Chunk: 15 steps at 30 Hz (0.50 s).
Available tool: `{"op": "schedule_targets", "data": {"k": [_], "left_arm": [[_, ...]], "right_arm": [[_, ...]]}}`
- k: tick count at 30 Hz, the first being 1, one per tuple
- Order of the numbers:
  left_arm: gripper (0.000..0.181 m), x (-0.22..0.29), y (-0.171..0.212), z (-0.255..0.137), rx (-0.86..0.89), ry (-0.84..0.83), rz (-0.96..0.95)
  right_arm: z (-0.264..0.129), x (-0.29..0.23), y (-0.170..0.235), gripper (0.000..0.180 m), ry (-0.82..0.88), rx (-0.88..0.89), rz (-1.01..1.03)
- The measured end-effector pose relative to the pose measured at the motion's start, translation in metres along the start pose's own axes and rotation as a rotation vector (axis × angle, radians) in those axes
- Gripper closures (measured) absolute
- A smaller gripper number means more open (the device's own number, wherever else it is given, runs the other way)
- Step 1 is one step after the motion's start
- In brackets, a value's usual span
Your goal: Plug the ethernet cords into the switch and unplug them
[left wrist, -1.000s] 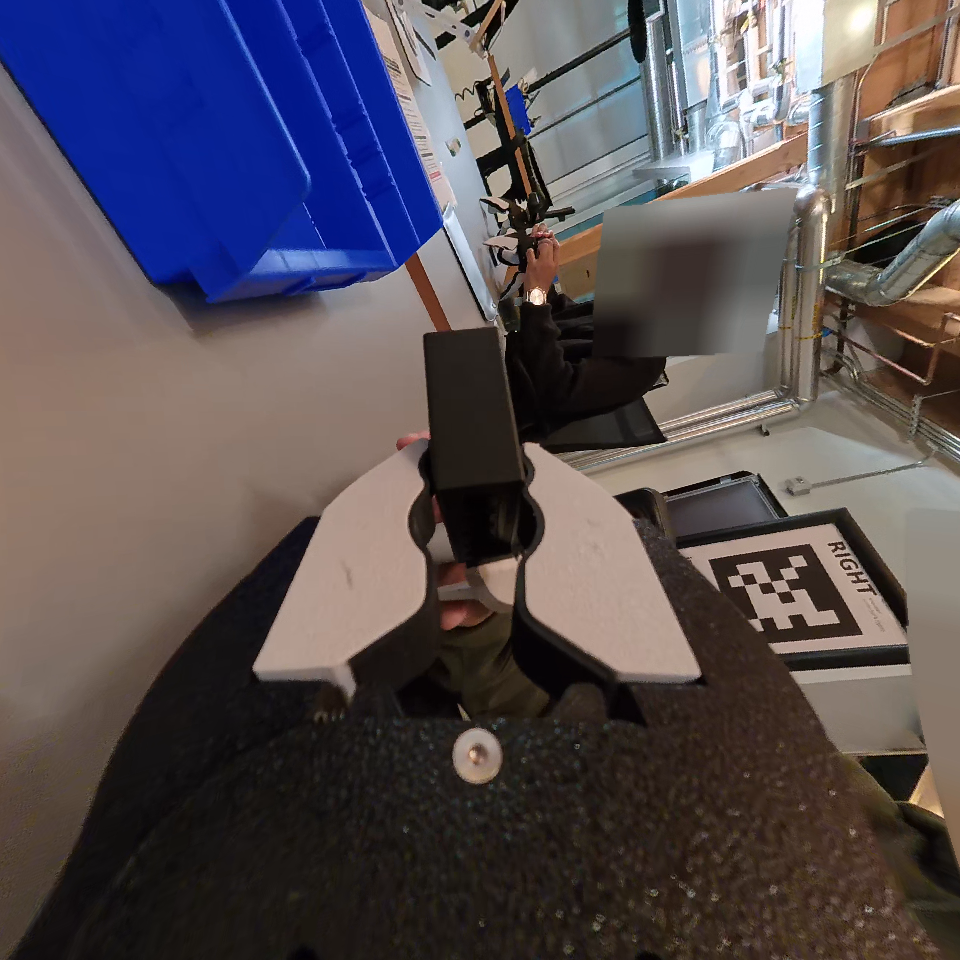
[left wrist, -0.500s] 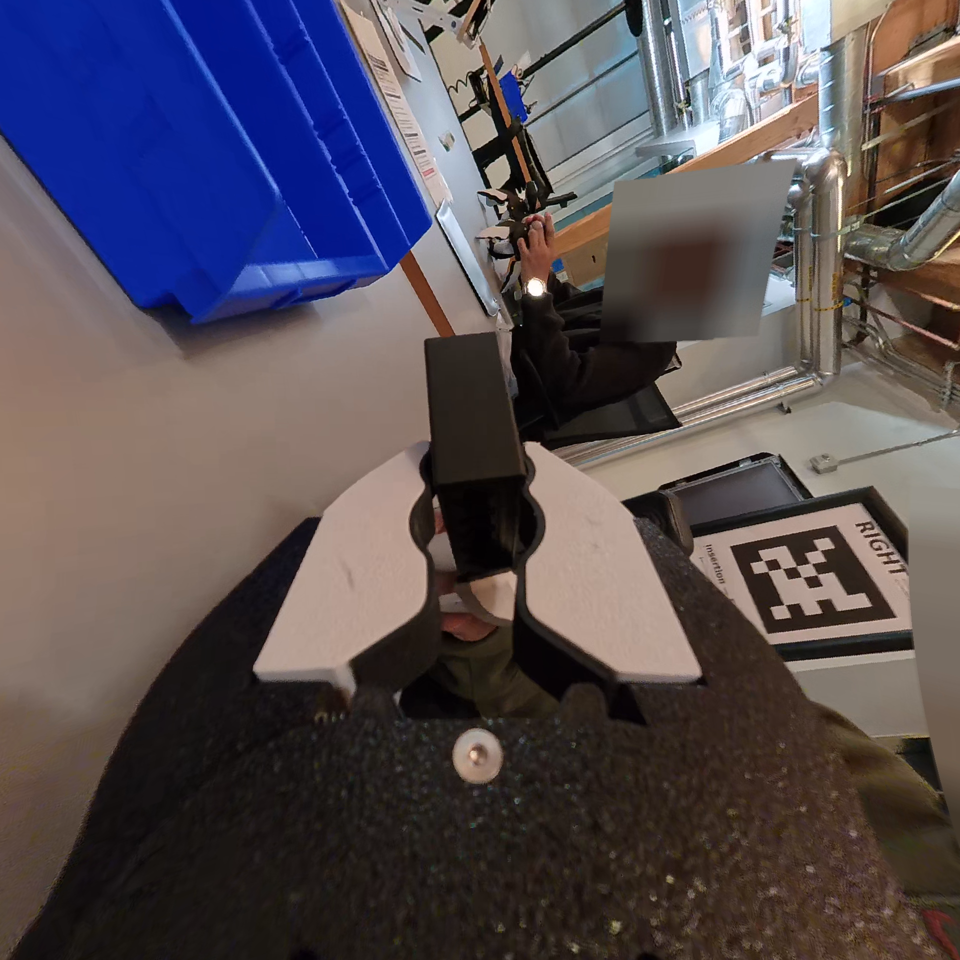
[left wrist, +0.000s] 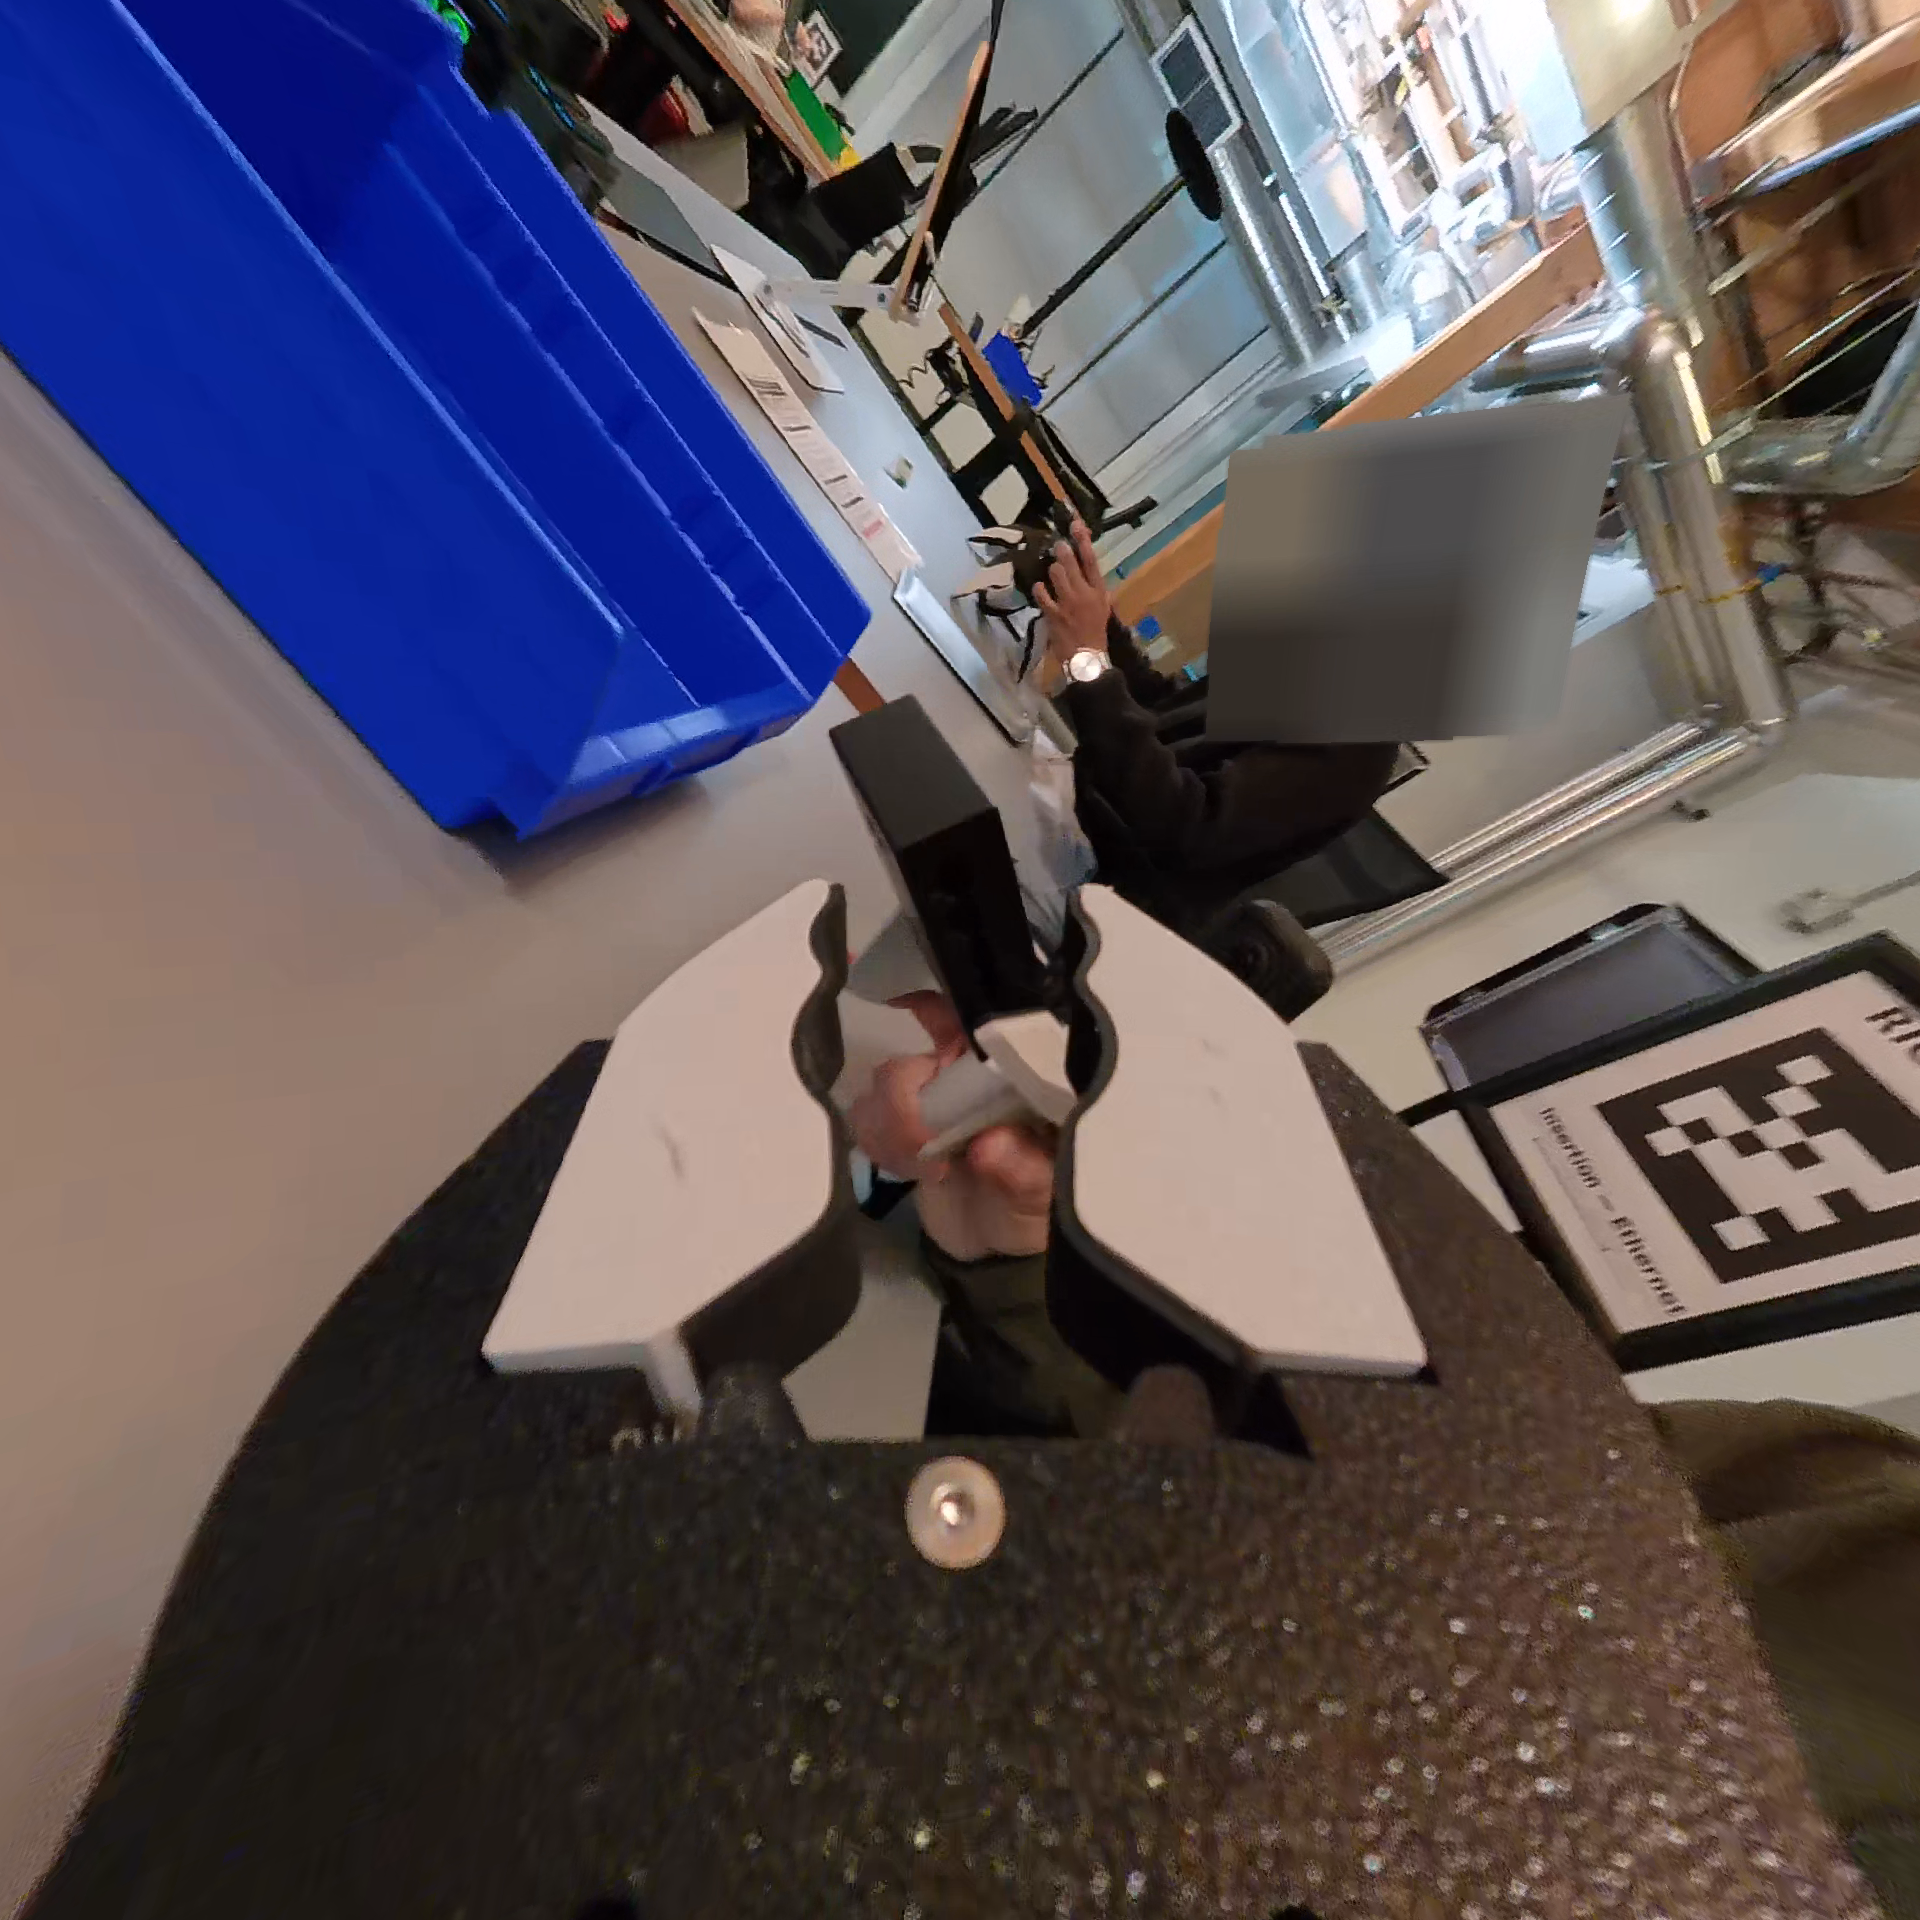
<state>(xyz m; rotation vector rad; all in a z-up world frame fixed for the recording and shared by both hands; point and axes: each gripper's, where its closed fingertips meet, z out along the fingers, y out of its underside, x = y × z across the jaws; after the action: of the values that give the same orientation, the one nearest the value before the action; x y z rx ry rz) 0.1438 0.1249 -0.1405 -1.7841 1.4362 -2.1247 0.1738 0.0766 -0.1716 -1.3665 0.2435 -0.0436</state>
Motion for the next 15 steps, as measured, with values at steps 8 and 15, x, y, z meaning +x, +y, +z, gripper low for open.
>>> {"op": "schedule_targets", "data": {"k": [8, 15], "left_arm": [[0.146, -0.018, -0.022, -0.090, 0.043, -0.326, 0.441], [0.145, -0.093, -0.091, -0.289, -0.052, -1.019, 0.533]], "right_arm": [[-0.007, 0.023, 0.003, 0.113, 0.102, -0.077, -0.138], [-0.012, 0.045, 0.004, 0.113, 0.131, -0.111, -0.098]]}}
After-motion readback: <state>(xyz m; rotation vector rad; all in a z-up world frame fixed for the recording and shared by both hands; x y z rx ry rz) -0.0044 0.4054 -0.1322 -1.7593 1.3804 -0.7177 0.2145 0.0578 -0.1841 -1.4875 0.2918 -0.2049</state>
